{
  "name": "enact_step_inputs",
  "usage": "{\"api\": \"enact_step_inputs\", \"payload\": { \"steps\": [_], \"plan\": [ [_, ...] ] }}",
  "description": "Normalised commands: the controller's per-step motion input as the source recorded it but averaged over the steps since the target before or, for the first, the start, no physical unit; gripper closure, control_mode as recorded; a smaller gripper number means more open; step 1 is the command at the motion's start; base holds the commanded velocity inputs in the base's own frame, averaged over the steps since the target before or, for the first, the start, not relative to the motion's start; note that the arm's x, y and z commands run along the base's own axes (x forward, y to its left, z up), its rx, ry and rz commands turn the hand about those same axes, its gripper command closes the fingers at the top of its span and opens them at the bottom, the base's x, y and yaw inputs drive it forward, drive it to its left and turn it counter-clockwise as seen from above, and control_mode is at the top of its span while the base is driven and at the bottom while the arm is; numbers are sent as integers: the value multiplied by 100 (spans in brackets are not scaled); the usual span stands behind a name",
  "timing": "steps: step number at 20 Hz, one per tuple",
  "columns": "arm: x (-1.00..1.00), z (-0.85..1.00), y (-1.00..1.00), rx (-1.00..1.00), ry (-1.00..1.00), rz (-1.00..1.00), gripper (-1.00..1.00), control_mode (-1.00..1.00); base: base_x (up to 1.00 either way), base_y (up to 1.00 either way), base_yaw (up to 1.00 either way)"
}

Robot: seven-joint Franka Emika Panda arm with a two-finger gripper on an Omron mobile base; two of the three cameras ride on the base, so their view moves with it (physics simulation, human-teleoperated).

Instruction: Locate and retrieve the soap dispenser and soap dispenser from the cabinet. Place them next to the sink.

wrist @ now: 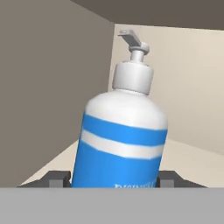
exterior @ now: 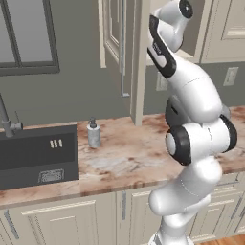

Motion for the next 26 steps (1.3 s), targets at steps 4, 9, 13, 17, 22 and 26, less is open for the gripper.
{"api": "enact_step_inputs", "payload": {
  "steps": [4,9,13,17,22,26],
  "plan": [
    [-79,1,-11,5,-13,0,100,-100,0,0,0],
    [-85,11,-6,5,-9,0,100,-100,0,0,0],
    [-86,31,-10,6,-3,0,100,-100,0,0,0],
    [-89,-2,-30,7,-6,3,100,-100,0,0,0],
    [-100,-9,-26,4,-10,9,100,-100,0,0,0],
    [-100,-6,-5,2,-5,12,100,-100,0,0,0]
  ]
}}
